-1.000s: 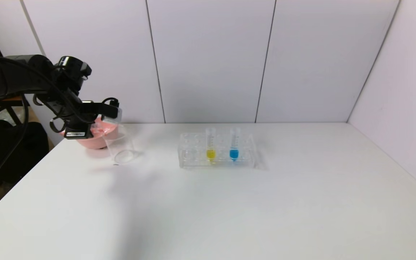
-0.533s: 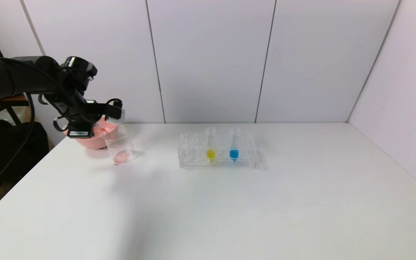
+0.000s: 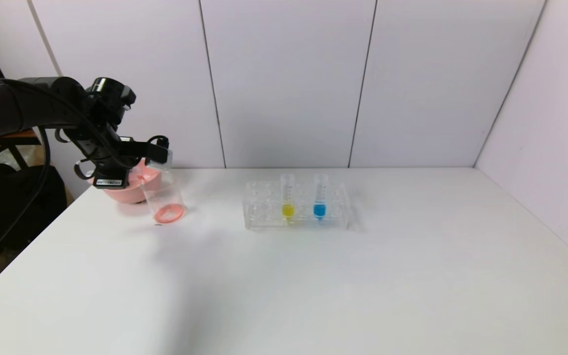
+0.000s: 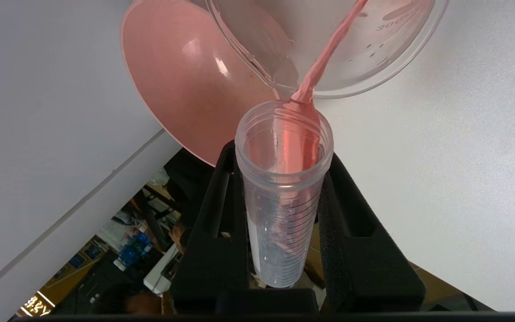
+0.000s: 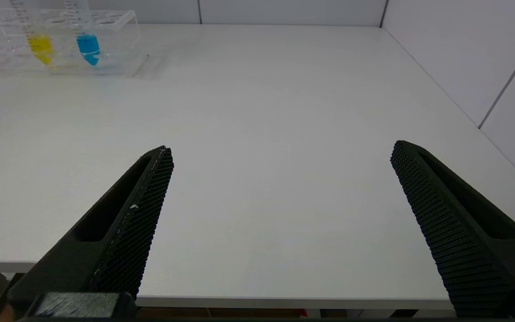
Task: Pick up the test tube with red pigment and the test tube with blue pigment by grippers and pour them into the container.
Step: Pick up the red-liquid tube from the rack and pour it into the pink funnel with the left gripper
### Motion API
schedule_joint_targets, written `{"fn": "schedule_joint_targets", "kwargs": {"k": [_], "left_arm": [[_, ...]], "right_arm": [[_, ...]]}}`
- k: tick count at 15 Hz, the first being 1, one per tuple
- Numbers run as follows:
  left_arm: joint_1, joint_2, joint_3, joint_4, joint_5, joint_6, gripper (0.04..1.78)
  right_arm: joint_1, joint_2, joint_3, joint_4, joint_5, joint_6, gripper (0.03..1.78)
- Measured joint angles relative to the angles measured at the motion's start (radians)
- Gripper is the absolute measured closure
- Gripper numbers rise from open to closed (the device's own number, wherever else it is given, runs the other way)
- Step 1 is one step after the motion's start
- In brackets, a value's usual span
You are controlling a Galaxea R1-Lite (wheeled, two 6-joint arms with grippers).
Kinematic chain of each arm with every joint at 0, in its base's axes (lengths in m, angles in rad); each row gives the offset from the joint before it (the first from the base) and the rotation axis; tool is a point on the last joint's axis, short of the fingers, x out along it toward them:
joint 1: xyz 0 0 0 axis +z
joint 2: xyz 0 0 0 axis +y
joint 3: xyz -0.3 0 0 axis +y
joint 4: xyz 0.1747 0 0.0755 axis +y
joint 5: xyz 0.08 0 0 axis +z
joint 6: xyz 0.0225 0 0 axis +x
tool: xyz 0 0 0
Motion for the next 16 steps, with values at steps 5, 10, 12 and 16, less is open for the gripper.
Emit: {"fn": "schedule_joint_targets", "kwargs": {"k": [5,10,12,16], "left_arm": [[-0.003,-0.001,0.0,0.0,0.002,0.0,1.36],[-0.014,-0.003,0.0,0.0,0.035,0.0,1.36],[-0.014,-0.005,0.0,0.0,0.036,0.0,1.36],[-0.019,-0.007,0.0,0.0,0.039,0.0,1.36]], "right_arm": [[0.0,0.0,0.0,0.0,0.0,0.0,0.04],[0.0,0.0,0.0,0.0,0.0,0.0,0.04],[0.0,0.0,0.0,0.0,0.0,0.0,0.04],[0.0,0.0,0.0,0.0,0.0,0.0,0.04]]}}
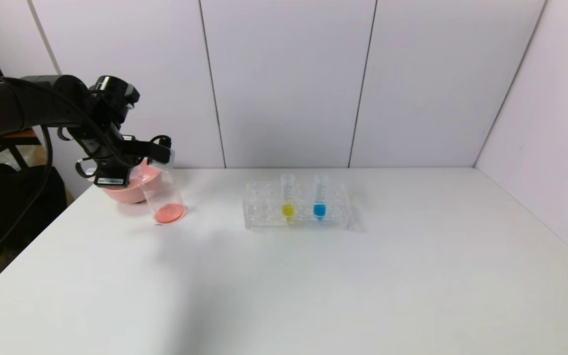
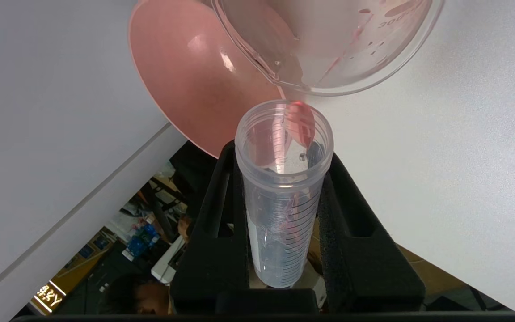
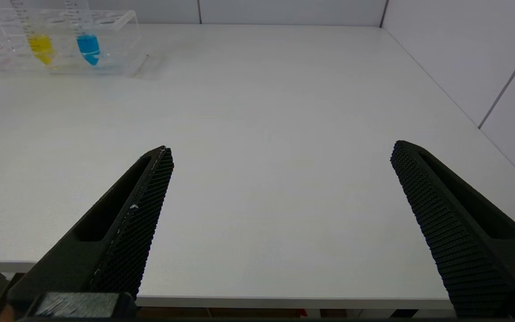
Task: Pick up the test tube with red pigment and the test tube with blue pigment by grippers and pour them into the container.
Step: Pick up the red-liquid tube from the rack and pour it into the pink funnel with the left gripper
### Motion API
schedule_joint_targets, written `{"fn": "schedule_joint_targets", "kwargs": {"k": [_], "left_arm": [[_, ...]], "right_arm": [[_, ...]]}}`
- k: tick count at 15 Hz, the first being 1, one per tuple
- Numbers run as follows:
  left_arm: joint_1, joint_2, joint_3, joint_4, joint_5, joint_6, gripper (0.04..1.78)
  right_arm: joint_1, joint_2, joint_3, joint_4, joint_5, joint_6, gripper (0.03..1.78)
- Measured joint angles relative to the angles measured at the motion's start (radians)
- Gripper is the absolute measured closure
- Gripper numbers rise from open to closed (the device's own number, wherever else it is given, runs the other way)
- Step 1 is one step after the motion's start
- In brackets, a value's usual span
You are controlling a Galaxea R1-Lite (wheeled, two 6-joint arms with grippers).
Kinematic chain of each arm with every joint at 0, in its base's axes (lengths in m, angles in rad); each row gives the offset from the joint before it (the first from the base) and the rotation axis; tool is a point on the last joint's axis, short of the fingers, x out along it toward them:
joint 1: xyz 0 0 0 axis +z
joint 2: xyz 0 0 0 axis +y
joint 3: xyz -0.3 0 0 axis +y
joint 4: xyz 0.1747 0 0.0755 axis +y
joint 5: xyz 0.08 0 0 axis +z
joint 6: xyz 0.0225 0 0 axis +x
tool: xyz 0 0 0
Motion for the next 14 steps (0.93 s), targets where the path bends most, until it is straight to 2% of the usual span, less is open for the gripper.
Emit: {"fn": "schedule_joint_targets", "kwargs": {"k": [14], "left_arm": [[-0.019,-0.006,0.0,0.0,0.029,0.0,1.36]], "right_arm": [[0.0,0.0,0.0,-0.001,0.0,0.0,0.04]]}}
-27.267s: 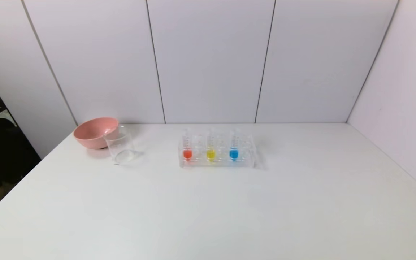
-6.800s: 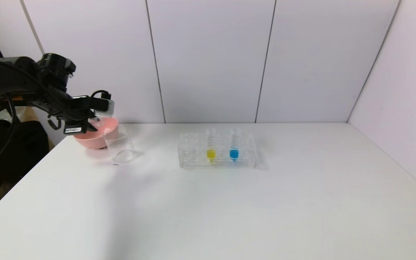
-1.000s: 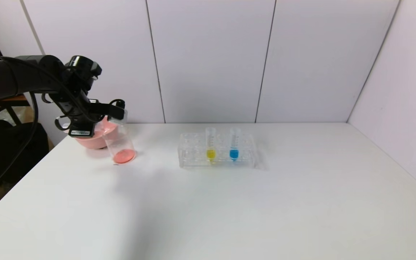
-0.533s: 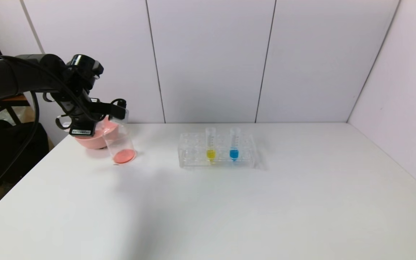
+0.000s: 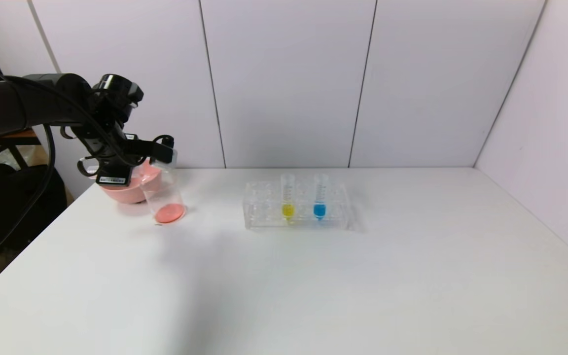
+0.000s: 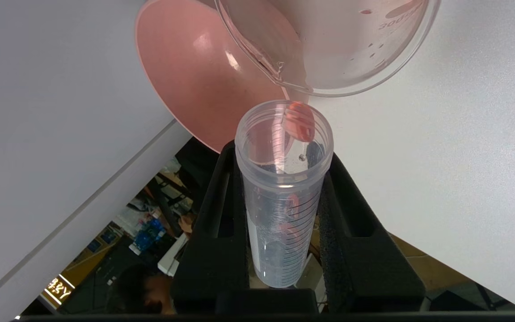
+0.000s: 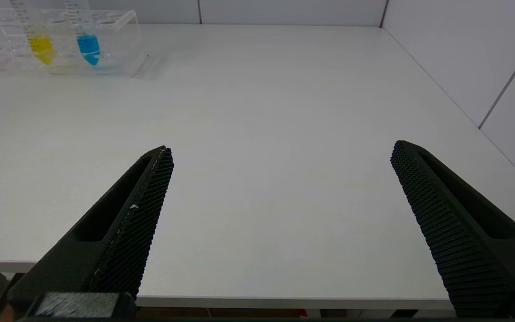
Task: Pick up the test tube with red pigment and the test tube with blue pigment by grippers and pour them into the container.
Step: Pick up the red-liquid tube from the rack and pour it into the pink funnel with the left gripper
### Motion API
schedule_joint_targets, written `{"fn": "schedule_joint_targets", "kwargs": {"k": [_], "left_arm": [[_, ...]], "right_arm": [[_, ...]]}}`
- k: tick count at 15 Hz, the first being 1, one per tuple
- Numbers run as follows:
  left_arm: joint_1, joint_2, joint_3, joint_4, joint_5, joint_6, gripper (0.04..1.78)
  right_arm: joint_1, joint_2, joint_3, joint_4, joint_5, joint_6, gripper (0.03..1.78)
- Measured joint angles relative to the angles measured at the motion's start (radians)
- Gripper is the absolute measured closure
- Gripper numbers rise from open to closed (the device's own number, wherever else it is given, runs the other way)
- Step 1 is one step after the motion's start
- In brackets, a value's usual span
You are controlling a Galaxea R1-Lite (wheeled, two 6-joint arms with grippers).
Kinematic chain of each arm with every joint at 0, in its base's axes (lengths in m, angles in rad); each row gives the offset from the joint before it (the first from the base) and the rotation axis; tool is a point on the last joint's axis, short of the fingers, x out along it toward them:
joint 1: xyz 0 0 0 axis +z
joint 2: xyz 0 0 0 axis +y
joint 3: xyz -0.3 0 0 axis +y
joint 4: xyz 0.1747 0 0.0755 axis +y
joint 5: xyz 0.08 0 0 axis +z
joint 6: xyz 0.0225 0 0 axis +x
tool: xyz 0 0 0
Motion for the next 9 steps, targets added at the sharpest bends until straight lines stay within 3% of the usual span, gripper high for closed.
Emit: {"fn": "schedule_joint_targets", "kwargs": {"k": [9], "left_arm": [[0.0,0.0,0.0,0.002,-0.003,0.0,1.36]], "right_arm": [[0.0,0.0,0.0,0.0,0.0,0.0,0.04]]}}
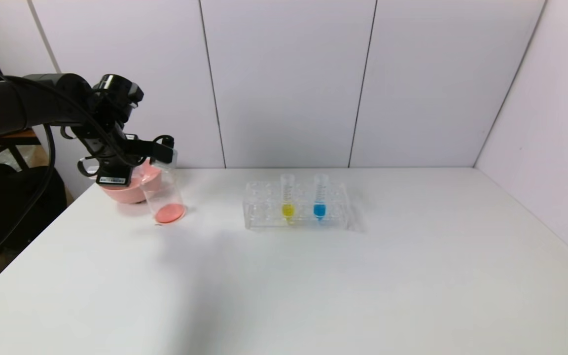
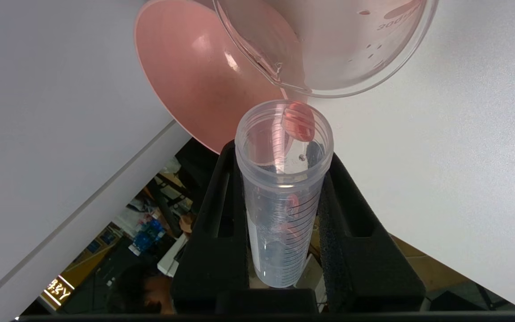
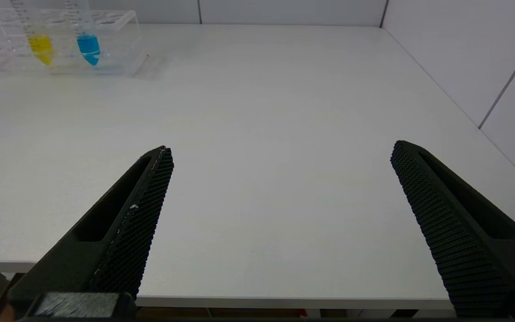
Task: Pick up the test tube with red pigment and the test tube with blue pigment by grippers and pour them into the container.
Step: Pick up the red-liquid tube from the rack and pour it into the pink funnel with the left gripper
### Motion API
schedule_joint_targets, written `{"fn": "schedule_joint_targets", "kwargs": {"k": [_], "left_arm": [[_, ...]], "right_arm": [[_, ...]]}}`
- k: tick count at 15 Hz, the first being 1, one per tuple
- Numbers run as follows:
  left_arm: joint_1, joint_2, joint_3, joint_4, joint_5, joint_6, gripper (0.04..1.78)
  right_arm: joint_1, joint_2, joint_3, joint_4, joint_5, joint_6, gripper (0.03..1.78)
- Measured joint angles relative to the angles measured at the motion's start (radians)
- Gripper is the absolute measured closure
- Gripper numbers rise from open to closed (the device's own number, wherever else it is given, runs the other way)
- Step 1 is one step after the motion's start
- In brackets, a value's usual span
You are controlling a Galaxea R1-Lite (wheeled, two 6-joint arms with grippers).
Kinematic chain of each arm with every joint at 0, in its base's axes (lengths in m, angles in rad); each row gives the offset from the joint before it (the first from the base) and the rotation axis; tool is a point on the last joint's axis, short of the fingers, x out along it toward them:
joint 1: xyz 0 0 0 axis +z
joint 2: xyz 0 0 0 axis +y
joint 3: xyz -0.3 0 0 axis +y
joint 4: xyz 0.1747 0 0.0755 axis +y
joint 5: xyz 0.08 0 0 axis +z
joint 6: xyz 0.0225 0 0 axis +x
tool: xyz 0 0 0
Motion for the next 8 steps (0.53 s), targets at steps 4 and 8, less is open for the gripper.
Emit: {"fn": "schedule_joint_targets", "kwargs": {"k": [4,8], "left_arm": [[0.0,0.0,0.0,0.007,-0.008,-0.001,1.36],[0.003,-0.002,0.0,0.02,-0.017,-0.017,1.36]], "right_arm": [[0.0,0.0,0.0,0.0,0.0,0.0,0.04],[0.0,0.0,0.0,0.0,0.0,0.0,0.04]]}}
